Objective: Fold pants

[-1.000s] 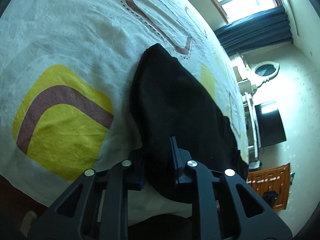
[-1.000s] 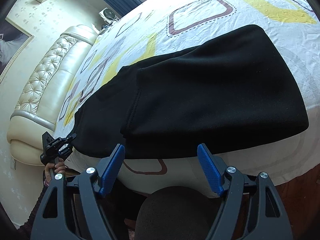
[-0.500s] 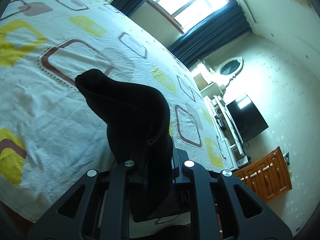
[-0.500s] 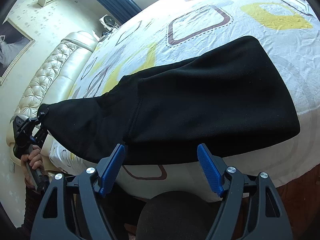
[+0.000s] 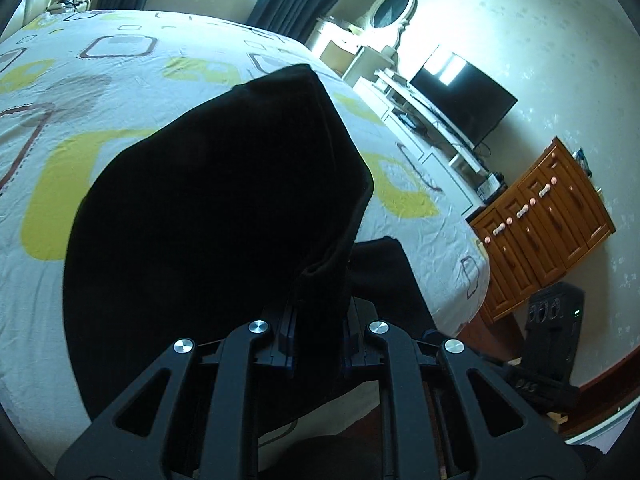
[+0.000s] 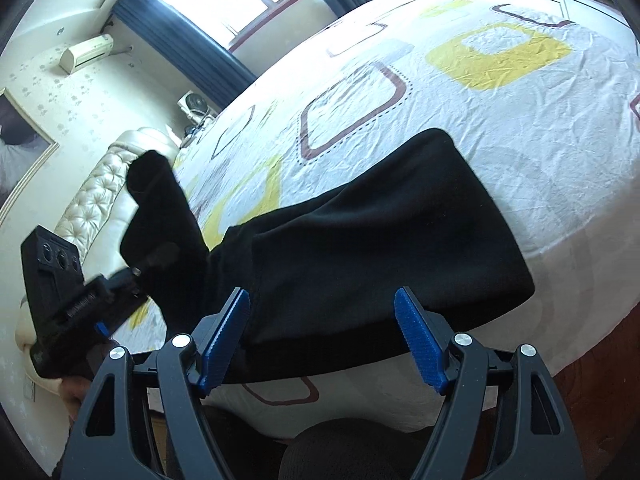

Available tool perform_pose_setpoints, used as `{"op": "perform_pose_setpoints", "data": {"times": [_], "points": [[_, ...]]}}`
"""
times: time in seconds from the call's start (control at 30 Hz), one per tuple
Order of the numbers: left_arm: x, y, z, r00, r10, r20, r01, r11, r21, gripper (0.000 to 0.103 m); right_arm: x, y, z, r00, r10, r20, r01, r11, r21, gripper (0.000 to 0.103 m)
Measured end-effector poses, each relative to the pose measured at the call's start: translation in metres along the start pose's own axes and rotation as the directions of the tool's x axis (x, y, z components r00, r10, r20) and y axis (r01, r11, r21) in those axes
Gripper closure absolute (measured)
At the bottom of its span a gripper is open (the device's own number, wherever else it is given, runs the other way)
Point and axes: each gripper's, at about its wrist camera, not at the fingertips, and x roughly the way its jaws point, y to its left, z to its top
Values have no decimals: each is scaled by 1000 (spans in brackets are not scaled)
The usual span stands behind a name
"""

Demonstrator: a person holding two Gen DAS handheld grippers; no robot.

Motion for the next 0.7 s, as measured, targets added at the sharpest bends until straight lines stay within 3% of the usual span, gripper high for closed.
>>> {"op": "perform_pose_setpoints", "data": {"times": [0.13, 0.27, 0.3, 0.43, 0.5, 0.6, 0.7], "points": [[52, -9, -22, 992, 61, -115, -57, 998, 32, 83, 6, -12, 2, 1000, 7, -28, -6, 999, 44, 29], [66, -24, -41, 987, 94, -133, -84, 993, 78, 55, 9, -22, 1, 999, 36, -35, -33, 996, 89, 29], [62, -30, -44, 988, 94, -125, -81, 991, 104, 42, 10, -24, 1, 998, 50, -39, -46, 994, 99, 29], [23, -32, -49, 994, 72, -77, -62, 990, 123, 27, 19, -31, 3, 983, 157, -97, -140, 976, 165, 29], [0, -25, -50, 997, 72, -37, -68, 993, 96, 13, 26, -27, 6, 974, 188, -123, -166, 972, 166, 29], [-33, 9, -55, 994, 105, 1, -105, 994, 12, 13, 36, -15, 14, 978, 159, -137, -147, 985, 92, 29], [-58, 55, -57, 988, 152, 25, -149, 985, -92, 13, 55, -14, 28, 979, 145, -143, -132, 987, 95, 29]]}}
